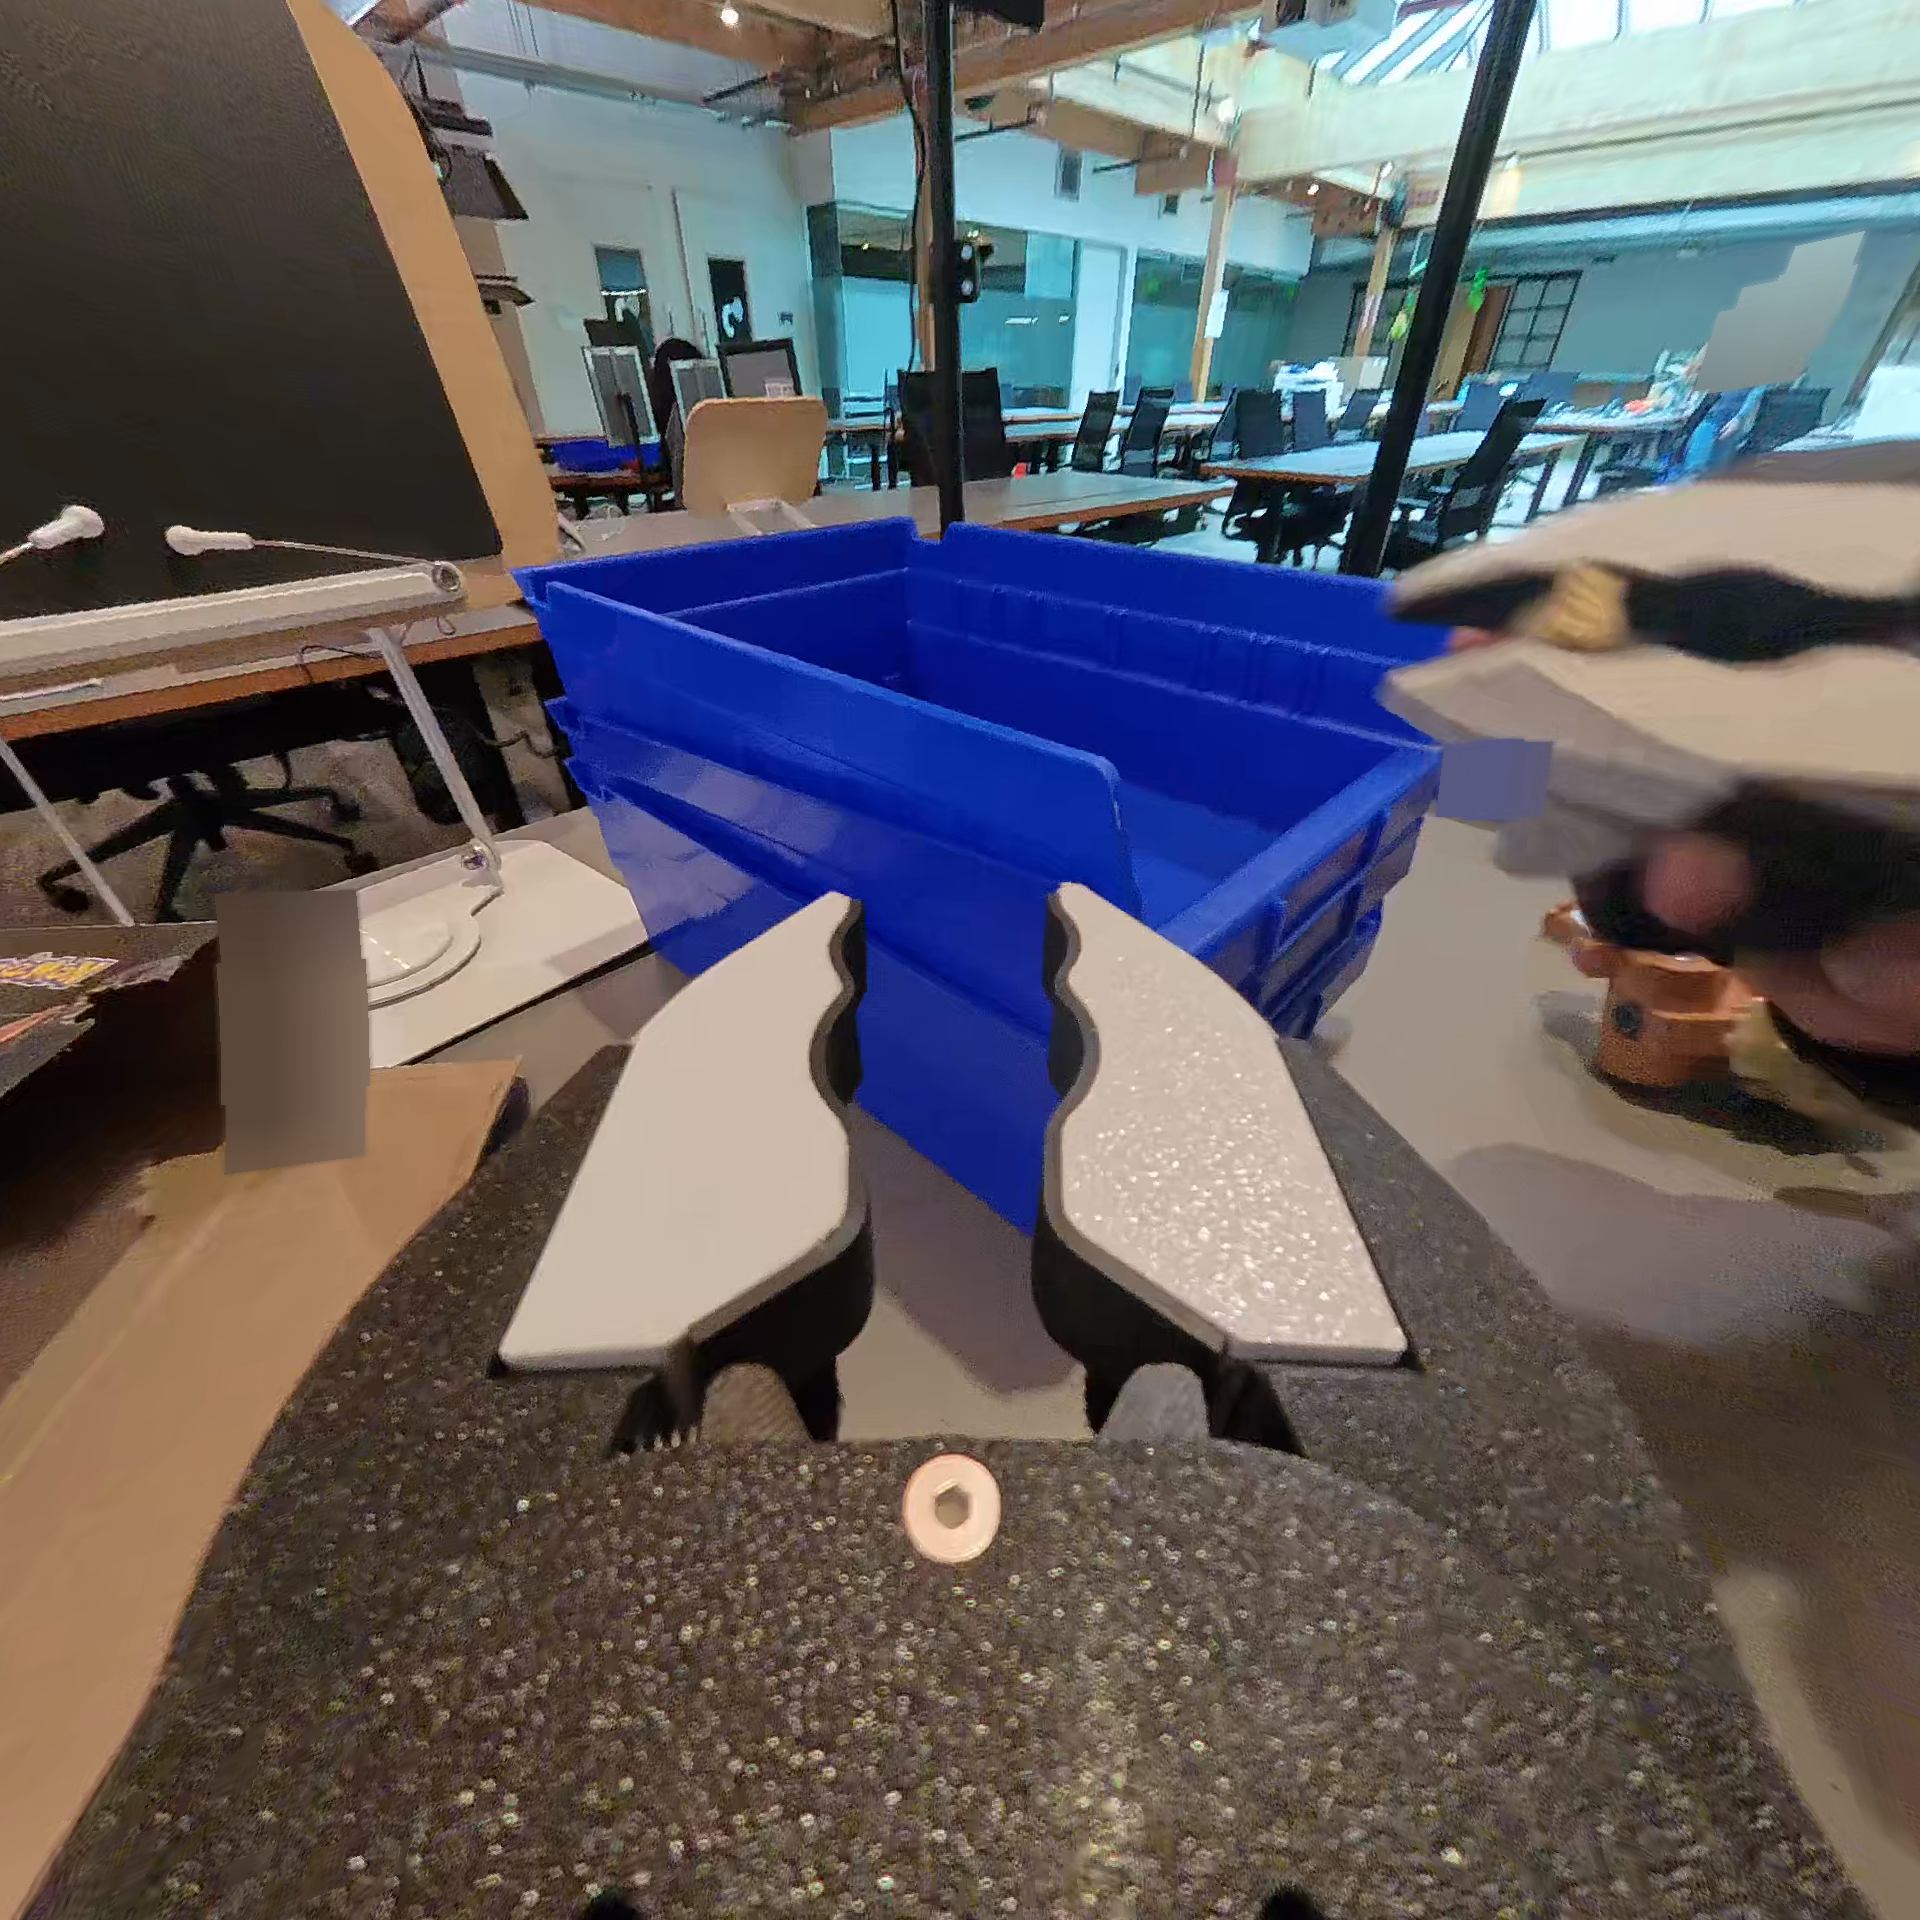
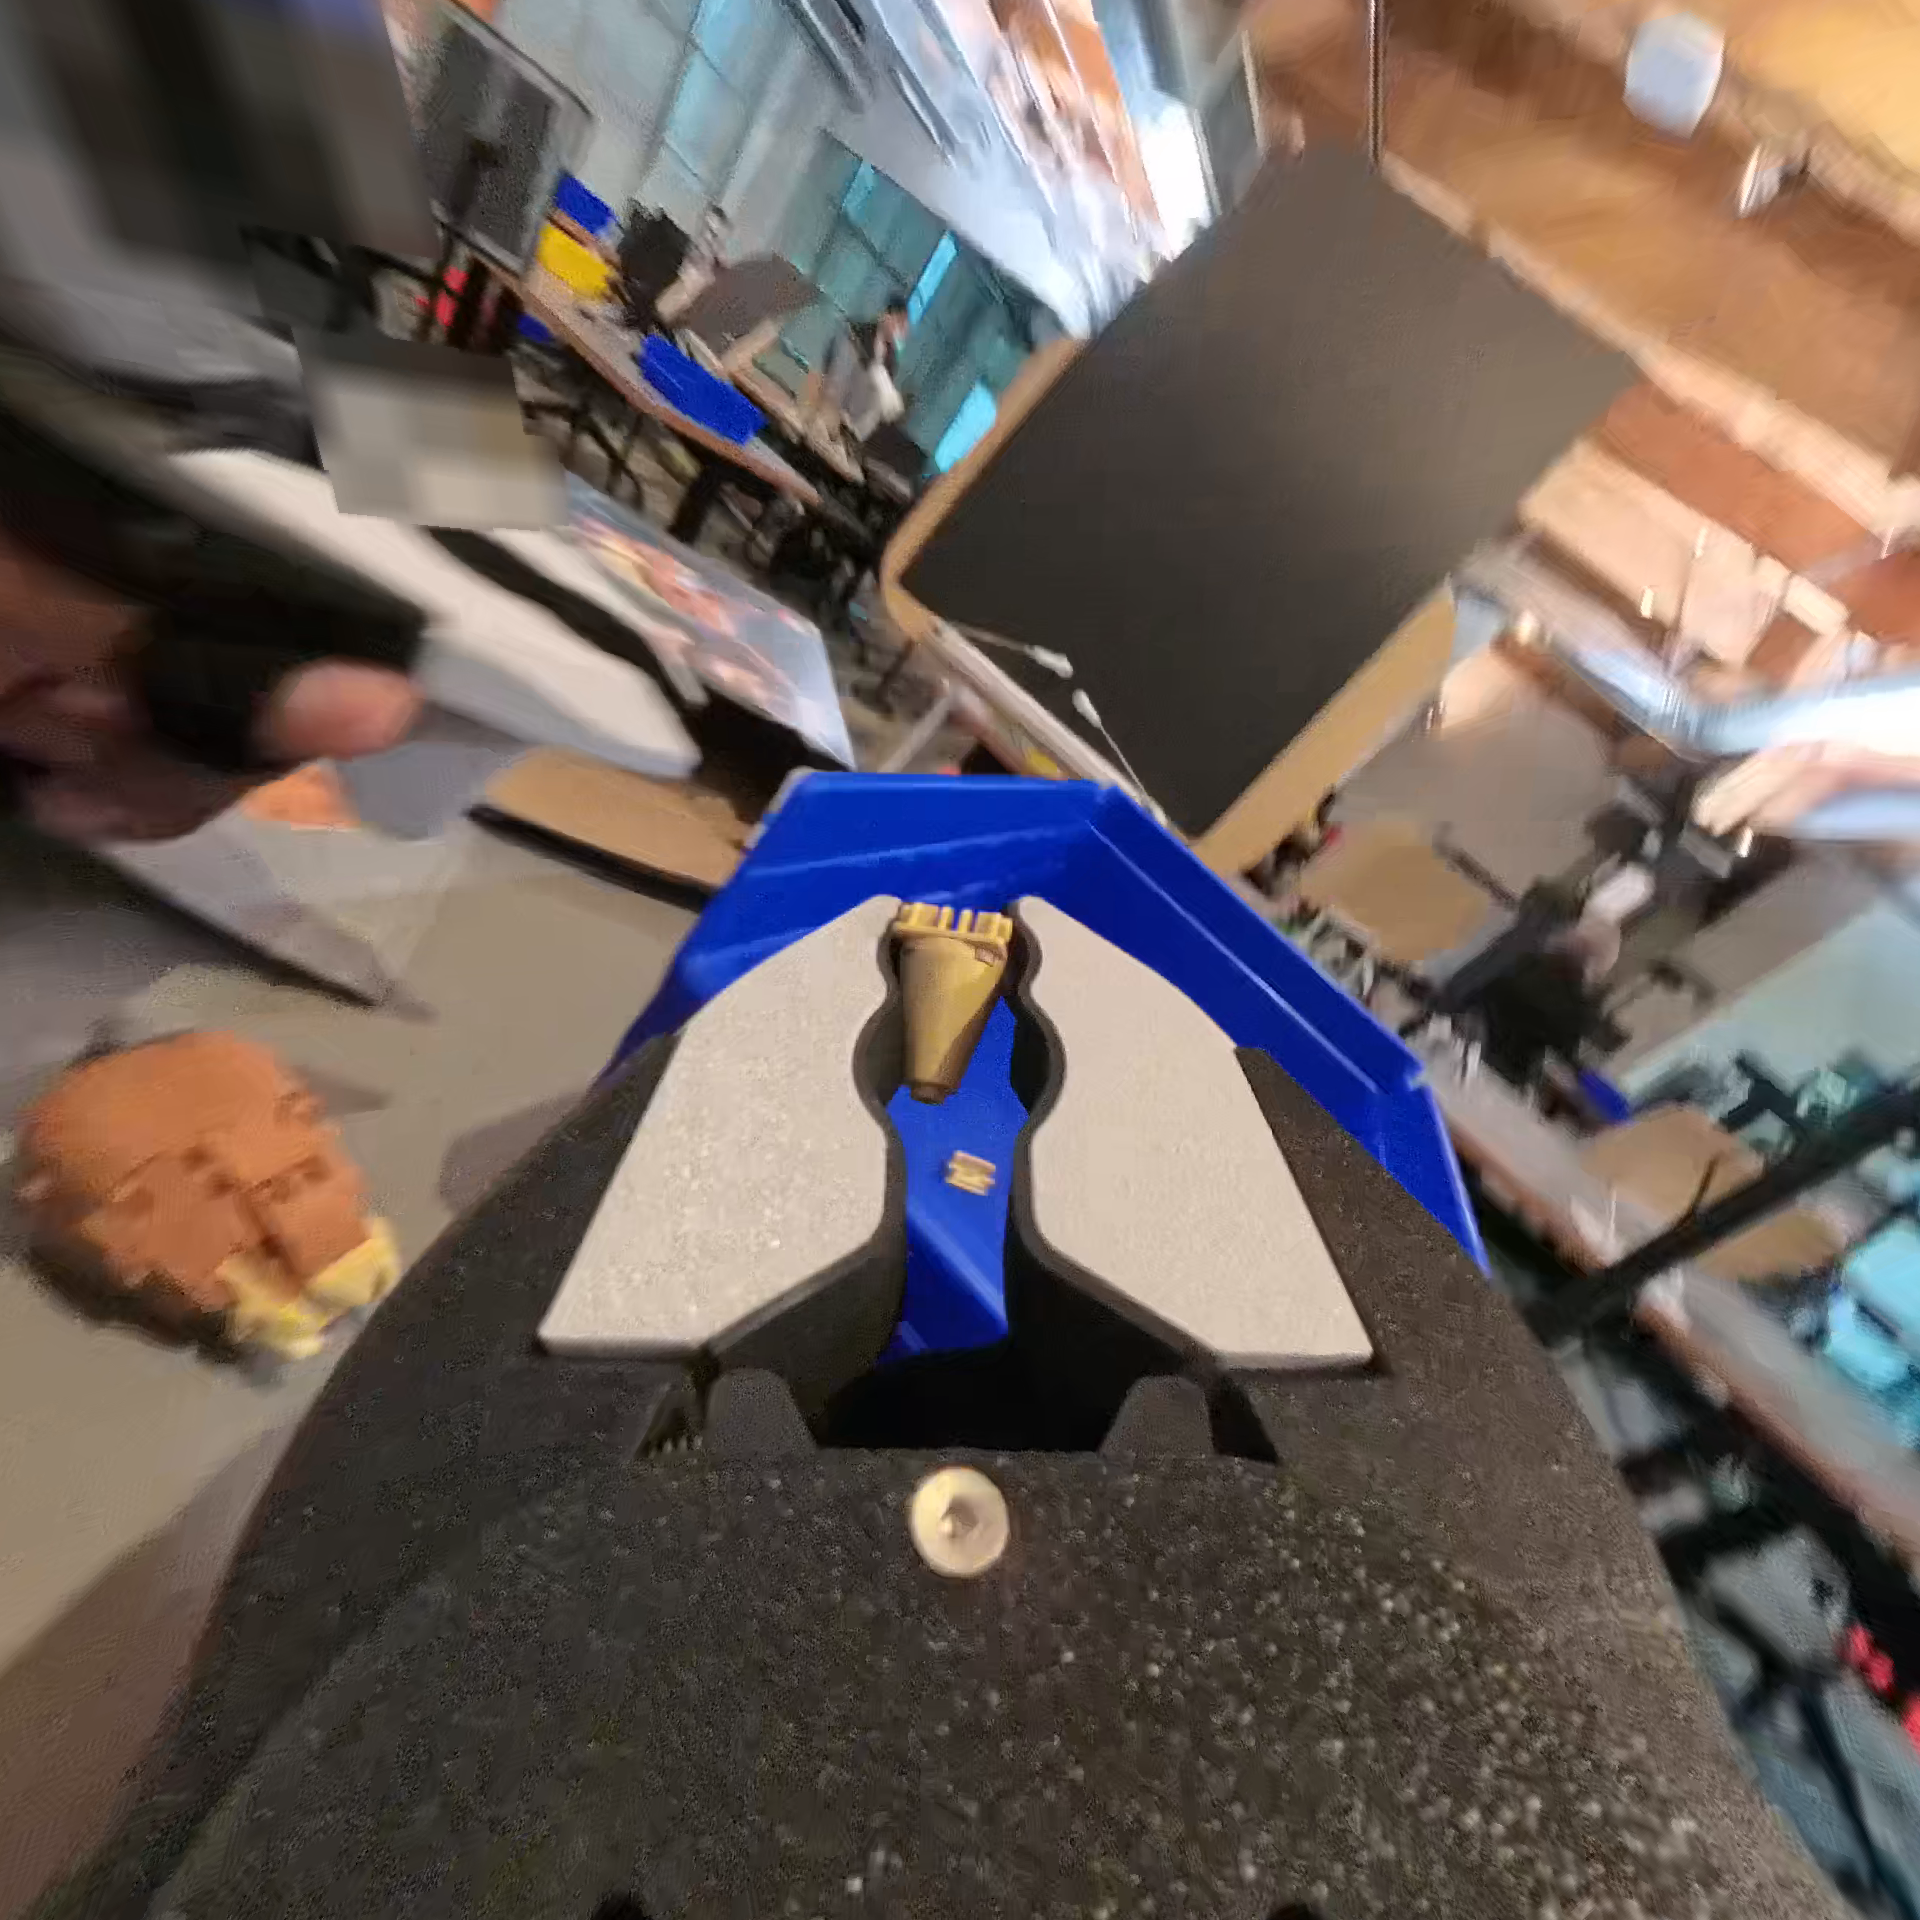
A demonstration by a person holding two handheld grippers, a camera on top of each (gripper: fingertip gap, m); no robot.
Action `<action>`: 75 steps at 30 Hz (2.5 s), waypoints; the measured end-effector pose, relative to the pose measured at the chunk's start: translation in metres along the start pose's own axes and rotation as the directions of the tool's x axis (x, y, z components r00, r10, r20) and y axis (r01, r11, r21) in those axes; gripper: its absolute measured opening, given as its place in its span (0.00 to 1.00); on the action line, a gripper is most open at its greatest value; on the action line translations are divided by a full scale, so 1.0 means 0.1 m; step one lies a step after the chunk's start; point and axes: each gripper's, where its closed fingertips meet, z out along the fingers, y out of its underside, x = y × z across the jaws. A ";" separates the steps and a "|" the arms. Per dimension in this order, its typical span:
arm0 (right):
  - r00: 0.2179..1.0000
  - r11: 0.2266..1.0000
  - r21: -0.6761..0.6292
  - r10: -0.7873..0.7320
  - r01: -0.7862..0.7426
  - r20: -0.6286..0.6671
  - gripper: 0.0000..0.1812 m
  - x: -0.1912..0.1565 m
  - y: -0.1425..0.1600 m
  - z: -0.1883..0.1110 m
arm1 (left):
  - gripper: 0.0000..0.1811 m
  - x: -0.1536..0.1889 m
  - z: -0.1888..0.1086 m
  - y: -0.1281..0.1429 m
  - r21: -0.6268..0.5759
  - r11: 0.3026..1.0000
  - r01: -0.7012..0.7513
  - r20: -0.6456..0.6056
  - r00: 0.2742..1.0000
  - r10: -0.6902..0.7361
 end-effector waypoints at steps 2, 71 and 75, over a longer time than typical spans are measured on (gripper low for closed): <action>0.998 0.989 -0.131 0.065 -0.067 -0.018 0.10 0.24 0.10 0.22 | 0.18 0.03 -0.03 -0.02 -0.002 1.000 0.001 -0.025 1.000 -0.002; 0.785 0.921 0.113 -0.378 0.373 0.491 0.13 -1.43 0.70 -0.32 | 0.36 1.06 -0.32 0.75 -0.497 0.850 0.174 -0.660 0.559 -0.501; 0.798 0.927 0.096 -0.362 0.363 0.482 0.07 -1.38 0.71 -0.30 | 0.36 1.02 -0.33 0.78 -0.496 0.856 0.145 -0.655 0.585 -0.478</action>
